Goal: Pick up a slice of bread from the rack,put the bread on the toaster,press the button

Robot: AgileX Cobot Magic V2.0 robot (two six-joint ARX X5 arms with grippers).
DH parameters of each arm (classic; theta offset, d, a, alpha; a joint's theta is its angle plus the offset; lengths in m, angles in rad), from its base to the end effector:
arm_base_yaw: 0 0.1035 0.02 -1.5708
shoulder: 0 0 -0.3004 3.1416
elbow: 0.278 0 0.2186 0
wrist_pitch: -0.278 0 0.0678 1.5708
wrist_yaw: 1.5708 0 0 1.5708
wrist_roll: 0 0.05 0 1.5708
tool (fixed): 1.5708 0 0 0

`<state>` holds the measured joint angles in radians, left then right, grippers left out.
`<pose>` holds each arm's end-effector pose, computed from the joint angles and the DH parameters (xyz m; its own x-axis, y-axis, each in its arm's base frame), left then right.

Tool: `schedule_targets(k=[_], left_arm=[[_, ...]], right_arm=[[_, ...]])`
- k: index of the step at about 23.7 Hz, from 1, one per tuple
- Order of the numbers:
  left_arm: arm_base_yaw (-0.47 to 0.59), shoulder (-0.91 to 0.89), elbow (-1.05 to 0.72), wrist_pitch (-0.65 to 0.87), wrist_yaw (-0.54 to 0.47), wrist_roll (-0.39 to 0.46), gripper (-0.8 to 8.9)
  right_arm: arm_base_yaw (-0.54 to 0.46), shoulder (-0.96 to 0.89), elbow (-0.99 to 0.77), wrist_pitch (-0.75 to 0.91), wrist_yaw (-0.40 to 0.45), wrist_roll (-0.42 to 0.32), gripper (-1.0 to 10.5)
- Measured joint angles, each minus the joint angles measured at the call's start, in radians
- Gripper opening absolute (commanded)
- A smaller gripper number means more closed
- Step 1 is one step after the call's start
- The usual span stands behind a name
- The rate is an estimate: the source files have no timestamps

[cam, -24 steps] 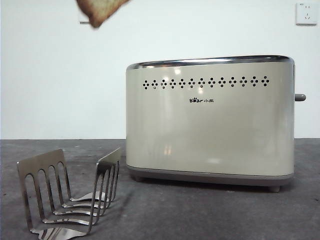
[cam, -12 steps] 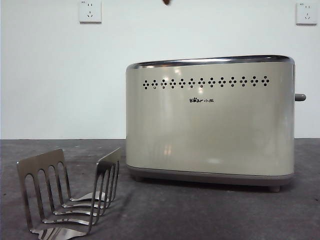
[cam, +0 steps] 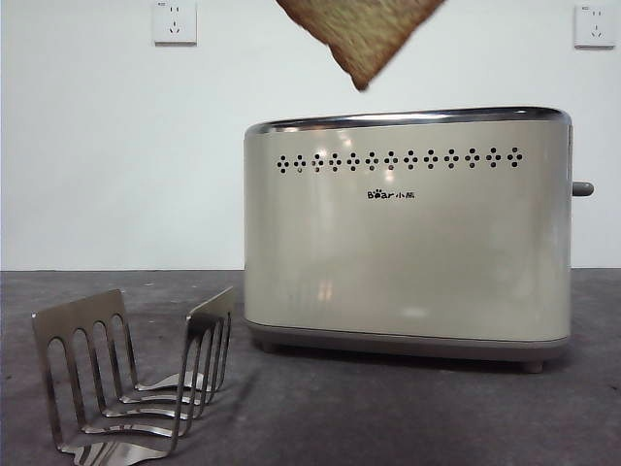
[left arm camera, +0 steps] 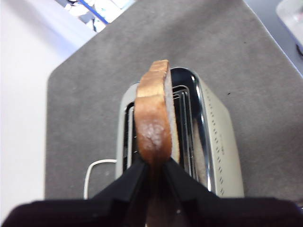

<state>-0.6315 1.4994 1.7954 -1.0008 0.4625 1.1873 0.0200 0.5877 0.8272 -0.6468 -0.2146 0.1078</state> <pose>0.2030 -0.1761 0.4489 0.2868 -0.7626 -0.5798 0.7853 -0.1595 0.5983 0.0669 0.0120 0.3320 0.8927 0.2309 -0.3870 -0.1712 0.9682 0.1827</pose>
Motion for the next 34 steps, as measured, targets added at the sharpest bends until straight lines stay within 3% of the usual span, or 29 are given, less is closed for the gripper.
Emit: schedule_targets(k=[16,31,34], left_arm=[[-0.003,0.095,0.000,-0.008,-0.051,0.010,-0.09],[-0.099,0.181,0.004,0.012,-0.203,0.018,-0.09],[-0.121,0.202,0.006,0.031,-0.279,0.018,-0.09]], right_arm=[[0.000,0.000,0.000,-0.040,0.000,0.000,0.0],[0.000,0.001,0.000,-0.050,-0.003,0.000,0.0],[0.000,0.001,0.000,-0.075,-0.003,0.000,0.0]])
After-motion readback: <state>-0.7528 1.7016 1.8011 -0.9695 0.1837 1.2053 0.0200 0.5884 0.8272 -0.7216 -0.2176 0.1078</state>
